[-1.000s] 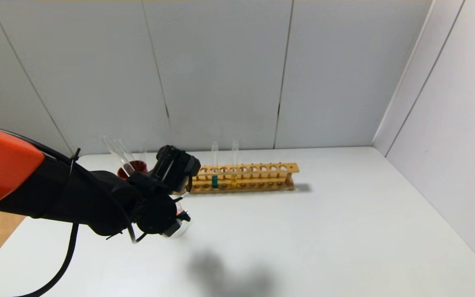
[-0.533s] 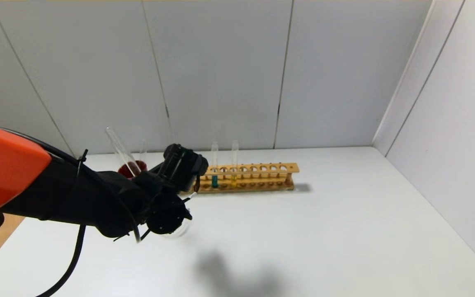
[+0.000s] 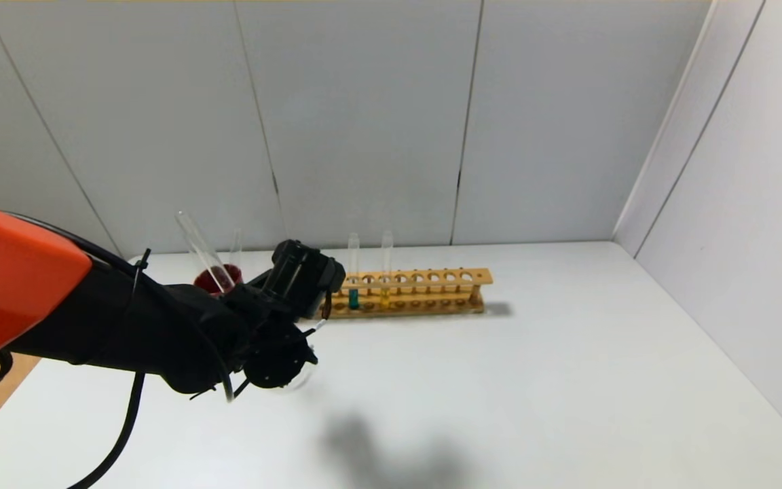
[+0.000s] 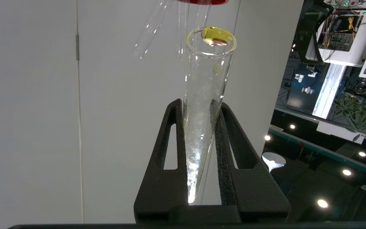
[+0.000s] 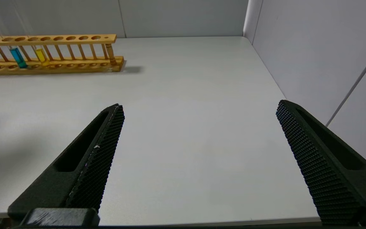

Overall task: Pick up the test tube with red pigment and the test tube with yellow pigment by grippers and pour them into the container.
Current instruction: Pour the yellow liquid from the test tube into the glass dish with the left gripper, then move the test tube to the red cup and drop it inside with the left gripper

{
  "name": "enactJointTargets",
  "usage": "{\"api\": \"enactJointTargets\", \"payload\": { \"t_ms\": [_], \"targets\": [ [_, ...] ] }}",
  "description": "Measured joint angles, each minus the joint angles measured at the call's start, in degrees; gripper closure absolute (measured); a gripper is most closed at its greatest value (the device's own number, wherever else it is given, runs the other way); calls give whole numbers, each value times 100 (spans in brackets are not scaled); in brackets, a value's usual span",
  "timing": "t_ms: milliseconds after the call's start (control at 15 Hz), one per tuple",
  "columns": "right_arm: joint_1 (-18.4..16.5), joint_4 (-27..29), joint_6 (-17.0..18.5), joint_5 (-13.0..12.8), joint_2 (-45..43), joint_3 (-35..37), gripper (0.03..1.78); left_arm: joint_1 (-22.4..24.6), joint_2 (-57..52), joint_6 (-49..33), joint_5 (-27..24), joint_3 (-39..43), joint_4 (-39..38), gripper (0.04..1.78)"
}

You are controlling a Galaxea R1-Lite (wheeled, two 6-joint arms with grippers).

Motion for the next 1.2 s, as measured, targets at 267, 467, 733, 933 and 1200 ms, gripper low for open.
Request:
{"api": "enactJointTargets", "payload": {
  "t_ms": [267,467,733,933,1200],
  "targets": [
    [0,0,0,-2,0,0,6,13,-171,-234,-160,145,-400,151],
    [0,0,0,-2,0,0,6,133,-524,-1039,-875,600,-699,151],
    [2,0,0,-5,0,0,6,207,-967,-3111,-1766,1229,-681,151],
    [0,0,0,-2,0,0,6,226,-1226,-5160,-2626,1384,-456,151],
    [2,2,0,-5,0,0,6,232,-1875,-8260,-3875,1371,93,151]
  ]
}}
